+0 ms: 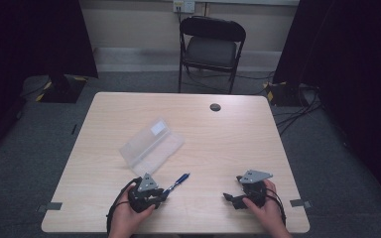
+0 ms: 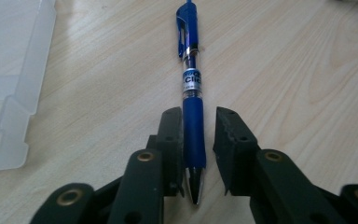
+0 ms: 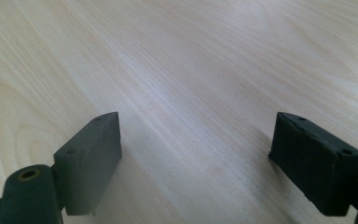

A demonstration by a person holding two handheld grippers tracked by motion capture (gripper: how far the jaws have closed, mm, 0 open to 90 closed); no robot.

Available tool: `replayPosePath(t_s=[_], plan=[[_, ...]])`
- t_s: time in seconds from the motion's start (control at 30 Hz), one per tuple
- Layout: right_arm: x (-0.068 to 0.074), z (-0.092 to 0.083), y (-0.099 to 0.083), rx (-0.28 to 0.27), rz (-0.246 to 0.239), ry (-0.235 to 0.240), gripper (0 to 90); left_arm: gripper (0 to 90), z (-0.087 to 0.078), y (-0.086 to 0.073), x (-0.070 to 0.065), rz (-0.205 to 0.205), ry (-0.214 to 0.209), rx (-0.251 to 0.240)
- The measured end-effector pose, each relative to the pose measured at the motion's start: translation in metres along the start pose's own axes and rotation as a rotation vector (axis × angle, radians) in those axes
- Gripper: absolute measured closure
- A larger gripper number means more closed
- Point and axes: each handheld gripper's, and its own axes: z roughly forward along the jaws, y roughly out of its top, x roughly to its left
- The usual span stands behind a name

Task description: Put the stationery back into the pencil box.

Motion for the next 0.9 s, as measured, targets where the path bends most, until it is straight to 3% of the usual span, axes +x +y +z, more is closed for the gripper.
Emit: replayPosePath(t_s=[0.1,0.27,0.5,0.7,0.73,0.9], plan=[[0.000,0.000,0.000,0.000,0.000,0.000,15.2,77.9,0.000,0.001,-0.002,0.031,0.026,0.006],[0.000,0.000,0.000,0.000,0.000,0.000,15.2,80.4,0.001,0.003,-0.004,0.036,0.034,0.021],[0.000,0.000,0.000,0.000,0.000,0.000,15.2,80.7,0.001,0.004,-0.004,0.029,0.034,0.027],[0.000,0.000,0.000,0.000,0.000,-0.002,15.2,80.7,-0.001,0.003,-0.002,0.006,0.038,0.026],[0.000,0.000,0.000,0.000,0.000,0.000,15.2,80.7,-0.002,0.003,-0.003,-0.015,0.033,0.021],[0.000,0.000,0.000,0.000,0.000,0.000,15.2,80.7,-0.010,0.008,-0.001,-0.010,0.055,0.008]])
